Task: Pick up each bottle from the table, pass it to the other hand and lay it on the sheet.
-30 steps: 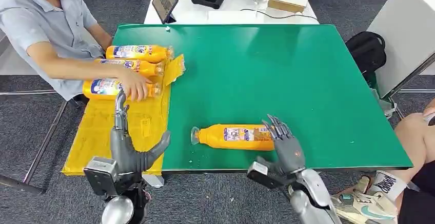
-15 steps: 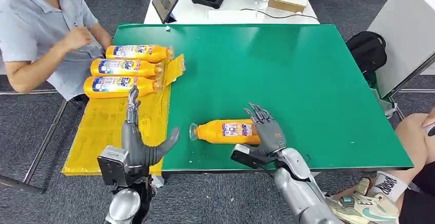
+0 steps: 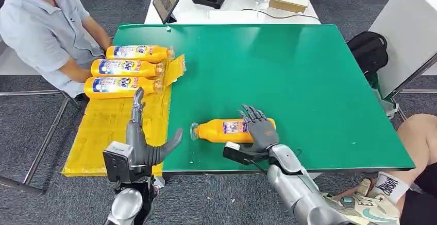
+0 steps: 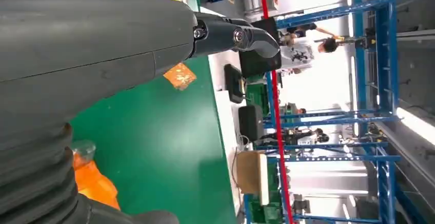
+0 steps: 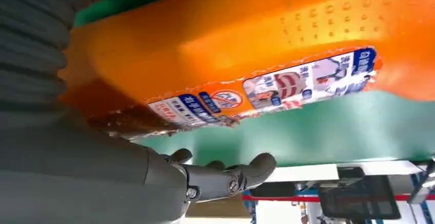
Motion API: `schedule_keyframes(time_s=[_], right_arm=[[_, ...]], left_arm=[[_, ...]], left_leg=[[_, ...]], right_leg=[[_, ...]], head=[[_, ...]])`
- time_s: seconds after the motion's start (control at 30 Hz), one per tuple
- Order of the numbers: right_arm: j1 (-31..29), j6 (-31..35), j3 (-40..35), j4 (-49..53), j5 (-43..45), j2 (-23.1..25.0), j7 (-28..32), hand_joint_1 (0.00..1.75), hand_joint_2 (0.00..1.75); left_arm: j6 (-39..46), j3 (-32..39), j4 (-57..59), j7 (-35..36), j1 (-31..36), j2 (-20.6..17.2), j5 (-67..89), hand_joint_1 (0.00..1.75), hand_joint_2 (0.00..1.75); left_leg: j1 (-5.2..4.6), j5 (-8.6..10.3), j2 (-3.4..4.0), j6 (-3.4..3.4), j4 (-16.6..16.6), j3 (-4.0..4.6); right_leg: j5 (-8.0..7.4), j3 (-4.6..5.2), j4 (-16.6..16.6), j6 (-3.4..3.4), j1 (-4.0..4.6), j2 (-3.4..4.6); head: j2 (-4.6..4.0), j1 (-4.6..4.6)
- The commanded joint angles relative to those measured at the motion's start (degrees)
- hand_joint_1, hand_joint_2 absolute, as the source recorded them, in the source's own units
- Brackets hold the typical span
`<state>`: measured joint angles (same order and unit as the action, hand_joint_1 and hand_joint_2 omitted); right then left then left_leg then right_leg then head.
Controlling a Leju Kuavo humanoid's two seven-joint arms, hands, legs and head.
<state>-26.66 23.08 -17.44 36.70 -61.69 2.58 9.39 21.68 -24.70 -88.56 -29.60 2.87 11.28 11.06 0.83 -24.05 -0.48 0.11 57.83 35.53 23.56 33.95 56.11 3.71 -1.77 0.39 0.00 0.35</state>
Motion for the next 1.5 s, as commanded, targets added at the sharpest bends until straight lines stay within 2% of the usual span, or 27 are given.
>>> schedule_keyframes(time_s=[0.03,0.1,0.13,0.17,0.2,0.4,0.93,1.03,1.07,1.1,1.17,1.23,1.37,1.43,1.5], right_arm=[[-3.5,-9.2,-8.6,-4.4,-8.4,1.7,-12.2,0.00,1.75],[-3.5,-9.2,-8.6,-4.4,-8.4,1.7,-12.2,0.00,1.75],[-4.1,-10.0,-9.5,-5.0,-9.5,1.4,-12.4,0.70,1.75],[-4.4,-10.6,-9.7,-5.4,-9.9,1.3,-12.9,1.66,1.75],[-5.1,-12.1,-10.6,-6.0,-10.7,1.1,-13.3,1.75,1.75],[-8.6,-19.3,-12.1,-10.7,-11.3,2.2,-15.8,1.75,1.75],[-9.2,-20.7,-12.1,-12.8,-10.4,1.3,-15.3,1.75,1.75],[-8.2,-17.4,-11.1,-13.0,-9.3,0.1,-14.4,1.75,1.75],[-7.5,-14.9,-10.7,-11.6,-8.4,0.1,-11.8,1.75,1.75],[-5.6,-10.0,-7.6,-8.4,-4.0,0.5,-6.0,1.75,1.75],[-2.7,-8.2,-4.6,-3.5,1.4,0.5,-0.3,1.75,1.75],[3.3,-8.5,-1.3,7.4,9.3,0.0,6.1,1.75,1.75],[10.5,-7.5,1.8,21.4,17.6,-0.5,8.9,1.73,1.75],[11.8,-7.0,3.4,24.9,20.4,-0.8,10.0,1.73,1.75],[12.0,-7.8,4.4,25.7,22.3,-1.4,10.4,1.59,1.75]], left_arm=[[-0.1,3.5,-1.3,2.1,-2.0,-0.4,2.0,0.00,1.75],[-0.1,3.5,-1.3,2.1,-2.0,-0.4,2.0,0.00,1.75],[-0.5,4.0,-1.3,2.0,-2.1,0.0,2.4,0.00,1.75],[-0.8,4.2,-1.4,2.0,-2.2,0.1,2.3,0.00,1.75],[-1.0,4.5,-1.6,2.2,-2.3,0.1,2.4,0.00,1.75],[-2.2,5.7,-0.5,3.1,-1.8,0.7,2.8,0.00,1.75],[-2.2,5.2,0.1,2.7,-1.1,0.2,3.9,0.00,1.75],[-2.0,5.6,-0.3,2.9,-1.3,-0.1,4.1,0.00,1.75],[-2.0,5.7,-0.4,2.8,-1.4,-0.1,4.2,0.00,1.75],[-2.3,5.6,-0.8,2.6,-1.7,-0.3,3.9,0.00,1.75],[-2.7,5.6,-1.1,2.3,-2.0,-0.2,2.9,0.00,1.75],[-4.0,5.6,-0.6,2.7,-2.4,0.2,0.0,0.00,1.75],[-4.9,6.0,0.7,1.7,-2.9,1.7,-4.5,0.00,1.75],[-5.2,6.0,0.8,0.6,-2.8,2.2,-7.1,0.00,1.75],[-7.8,5.6,0.5,1.1,-2.7,1.4,-10.3,0.00,1.75]], left_leg=[[0.07,-0.11,0.26,0.02,0.0,-0.27],[0.05,-0.07,0.32,0.01,0.0,-0.33],[0.06,-0.05,0.26,0.02,-0.1,-0.43],[0.05,-0.04,0.26,0.00,-0.1,-0.46],[0.08,-0.05,0.25,0.02,0.0,-0.52],[0.03,0.02,0.32,-0.02,0.0,-0.44],[0.06,0.07,0.17,0.01,-0.1,-0.52],[0.08,0.10,0.09,0.02,-0.1,-0.56],[0.09,0.12,-0.01,0.04,-0.1,-0.58],[0.10,0.11,0.02,0.03,-0.1,-0.57],[0.12,0.09,0.02,0.03,-0.1,-0.61],[0.11,0.07,0.00,0.04,-0.1,-0.63],[0.08,0.03,0.15,0.00,-0.1,-0.62],[0.06,-0.01,-0.03,-0.04,-0.1,-0.57],[0.08,-0.02,-0.01,-0.02,0.0,-0.45]], right_leg=[[0.01,-0.19,-0.1,-0.22,0.11,0.19],[-0.02,-0.19,-0.1,-0.19,0.09,0.15],[-0.01,-0.30,-0.1,-0.25,0.11,0.07],[-0.03,-0.28,-0.1,-0.19,0.08,0.12],[-0.03,-0.34,-0.1,-0.26,0.13,0.09],[-0.15,-0.26,0.0,-0.30,0.05,0.21],[-0.12,-0.41,-0.1,-0.29,0.09,0.06],[-0.12,-0.46,-0.2,-0.31,0.12,-0.04],[-0.12,-0.51,-0.2,-0.36,0.13,-0.15],[-0.12,-0.49,-0.2,-0.33,0.14,-0.10],[-0.12,-0.56,-0.2,-0.36,0.16,-0.10],[-0.09,-0.59,-0.3,-0.38,0.16,-0.13],[-0.09,-0.49,-0.2,-0.31,0.11,0.05],[-0.03,-0.47,-0.1,-0.34,0.11,-0.12],[-0.03,-0.36,-0.1,-0.35,0.13,-0.11]], head=[[0.00,0.00],[0.00,0.00],[0.00,0.00],[0.00,0.00],[0.00,0.00],[0.00,0.00],[0.00,0.02],[0.00,0.00],[0.00,0.02],[0.00,0.00],[0.00,0.02],[0.00,0.02],[0.00,-0.02],[0.00,-0.02],[0.00,-0.02]])
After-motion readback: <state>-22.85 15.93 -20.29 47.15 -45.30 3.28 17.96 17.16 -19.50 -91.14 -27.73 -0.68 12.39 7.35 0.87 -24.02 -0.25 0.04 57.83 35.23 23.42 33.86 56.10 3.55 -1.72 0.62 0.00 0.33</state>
